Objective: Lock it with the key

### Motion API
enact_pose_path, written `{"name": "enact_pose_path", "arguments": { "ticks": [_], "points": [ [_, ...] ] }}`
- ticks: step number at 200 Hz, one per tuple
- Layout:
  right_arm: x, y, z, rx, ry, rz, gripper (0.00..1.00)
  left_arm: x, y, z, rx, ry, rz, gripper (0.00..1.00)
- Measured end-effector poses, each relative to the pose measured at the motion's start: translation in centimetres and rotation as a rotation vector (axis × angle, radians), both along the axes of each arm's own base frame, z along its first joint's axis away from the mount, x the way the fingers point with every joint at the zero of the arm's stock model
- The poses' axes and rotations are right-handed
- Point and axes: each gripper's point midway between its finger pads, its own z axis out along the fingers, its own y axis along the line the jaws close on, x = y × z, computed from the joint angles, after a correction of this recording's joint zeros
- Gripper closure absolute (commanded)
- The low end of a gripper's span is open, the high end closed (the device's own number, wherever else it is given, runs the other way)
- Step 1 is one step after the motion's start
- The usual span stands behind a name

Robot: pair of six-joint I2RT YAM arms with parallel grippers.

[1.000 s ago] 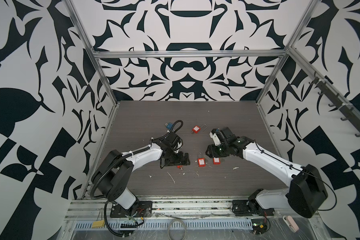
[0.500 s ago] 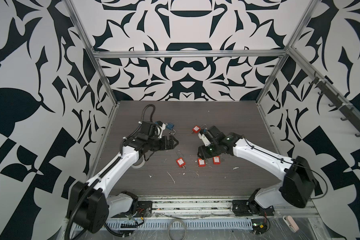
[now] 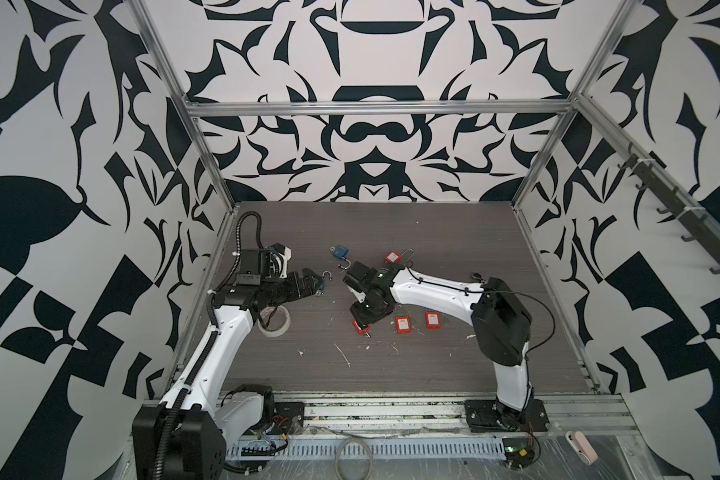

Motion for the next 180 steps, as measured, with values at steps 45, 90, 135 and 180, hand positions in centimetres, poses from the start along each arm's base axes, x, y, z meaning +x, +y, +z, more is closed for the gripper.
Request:
{"name": "enact_pose_path", "arguments": {
  "ticks": [45,90,135,180],
  "points": [
    [-0.2,0.0,-1.3,-0.042,0.025,0.019,0.4,-0.4,0.0,-0.8,0.0,0.019,-0.006,0.01],
    [-0.1,0.7,-1.9,-0.049,0.036,0.042,0.4,-0.5,0.0,-0.8,0.0,0.02,-0.006,0.01],
    [0.3,1.4,-2.7,-0.06,0.044,0.057,0.46,-0.8,0.0,-1.4,0.001,0.036,-0.008,0.01],
    [0.0,1.3,-3.3,-0.076,0.058,0.062,0.52,-0.8,0.0,-1.5,0.001,0.034,-0.01,0.01]
  ]
}}
